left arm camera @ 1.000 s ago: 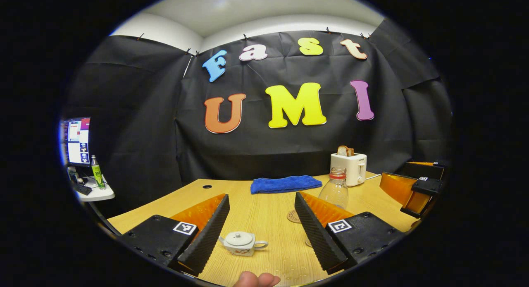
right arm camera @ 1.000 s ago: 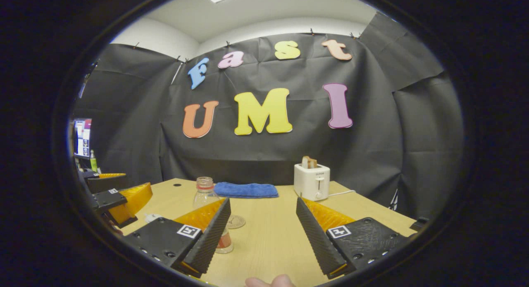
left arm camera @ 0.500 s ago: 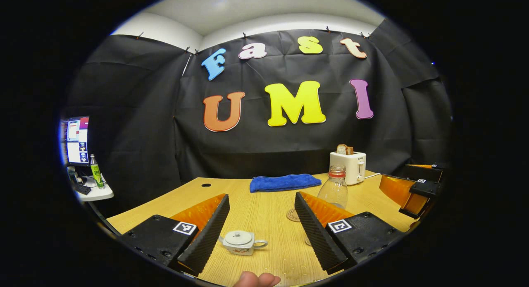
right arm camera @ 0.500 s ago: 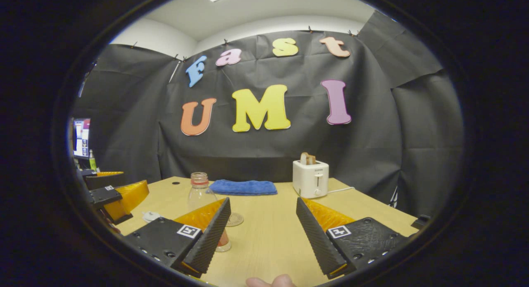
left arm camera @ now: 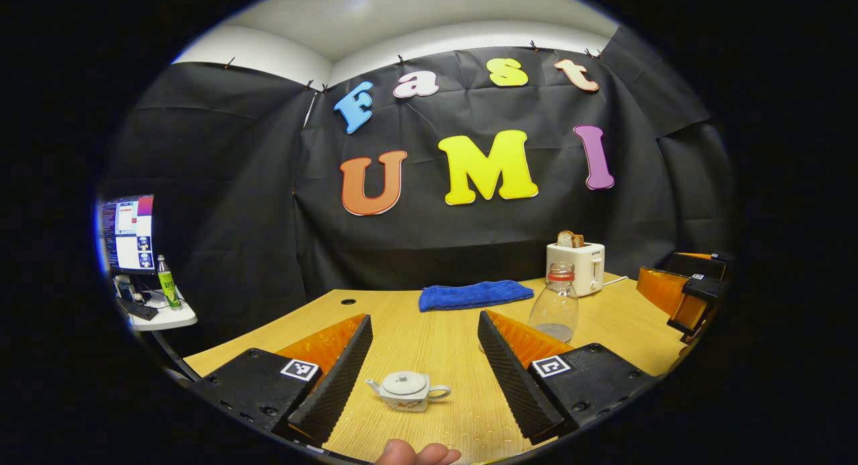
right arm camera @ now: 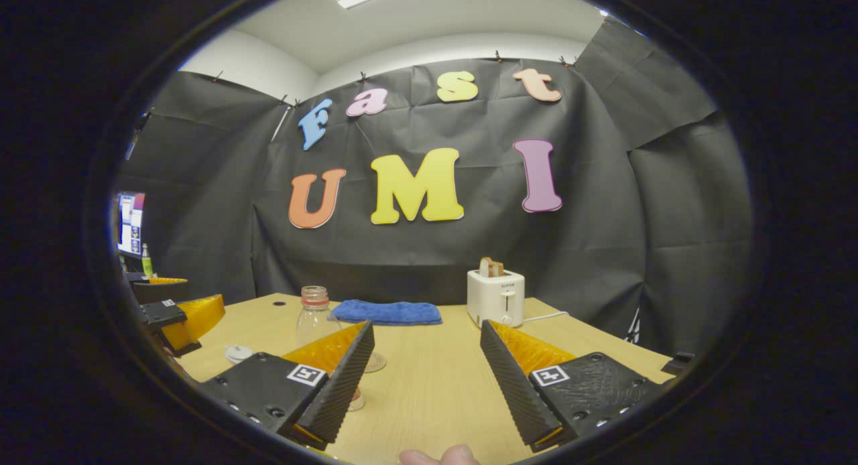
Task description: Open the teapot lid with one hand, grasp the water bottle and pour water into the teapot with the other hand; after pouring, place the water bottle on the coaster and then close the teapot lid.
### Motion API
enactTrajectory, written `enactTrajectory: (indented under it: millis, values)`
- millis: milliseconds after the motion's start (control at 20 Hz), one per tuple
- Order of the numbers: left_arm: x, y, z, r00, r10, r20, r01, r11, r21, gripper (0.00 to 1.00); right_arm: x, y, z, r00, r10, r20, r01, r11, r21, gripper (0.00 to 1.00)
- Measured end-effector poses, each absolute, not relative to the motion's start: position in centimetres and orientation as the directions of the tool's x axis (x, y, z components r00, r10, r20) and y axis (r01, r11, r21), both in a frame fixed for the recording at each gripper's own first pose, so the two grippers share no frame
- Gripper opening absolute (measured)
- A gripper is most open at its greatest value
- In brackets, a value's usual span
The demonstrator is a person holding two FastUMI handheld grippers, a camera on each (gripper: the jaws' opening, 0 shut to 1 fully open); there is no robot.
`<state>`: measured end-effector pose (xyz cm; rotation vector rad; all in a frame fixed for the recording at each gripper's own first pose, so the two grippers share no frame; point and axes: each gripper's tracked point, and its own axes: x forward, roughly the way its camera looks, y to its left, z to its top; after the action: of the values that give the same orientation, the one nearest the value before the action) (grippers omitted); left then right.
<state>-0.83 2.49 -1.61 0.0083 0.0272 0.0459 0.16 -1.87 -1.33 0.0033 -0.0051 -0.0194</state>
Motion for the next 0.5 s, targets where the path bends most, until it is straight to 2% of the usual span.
enactTrajectory:
  millis: [500]
  values:
    - [0.3, 4.1, -8.1, 0.985, 0.033, -0.172, -0.037, 0.999, -0.02, 0.99, 0.2, -2.3, -3.6, 0.998, -0.032, -0.046, 0.03, 0.998, -0.051, 0.95]
